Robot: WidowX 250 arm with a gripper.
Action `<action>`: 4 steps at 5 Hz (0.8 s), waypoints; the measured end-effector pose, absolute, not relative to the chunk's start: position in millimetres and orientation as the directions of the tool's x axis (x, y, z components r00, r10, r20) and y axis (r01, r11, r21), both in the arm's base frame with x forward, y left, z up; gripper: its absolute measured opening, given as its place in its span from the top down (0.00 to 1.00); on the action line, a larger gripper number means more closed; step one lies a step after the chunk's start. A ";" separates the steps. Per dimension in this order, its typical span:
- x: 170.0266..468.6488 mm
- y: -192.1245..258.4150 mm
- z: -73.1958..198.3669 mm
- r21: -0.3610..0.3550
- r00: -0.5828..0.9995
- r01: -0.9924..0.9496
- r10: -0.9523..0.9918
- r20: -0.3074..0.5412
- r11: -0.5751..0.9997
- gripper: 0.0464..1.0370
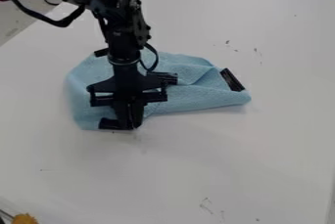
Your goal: Unfold the cloth from the center to bottom left
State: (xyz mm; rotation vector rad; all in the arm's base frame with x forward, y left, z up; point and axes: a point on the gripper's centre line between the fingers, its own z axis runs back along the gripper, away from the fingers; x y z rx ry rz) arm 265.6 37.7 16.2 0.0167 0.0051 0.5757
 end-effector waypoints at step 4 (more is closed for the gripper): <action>226.8 65.2 79.1 0.161 0.871 -0.490 0.481 0.094 0.857 0.99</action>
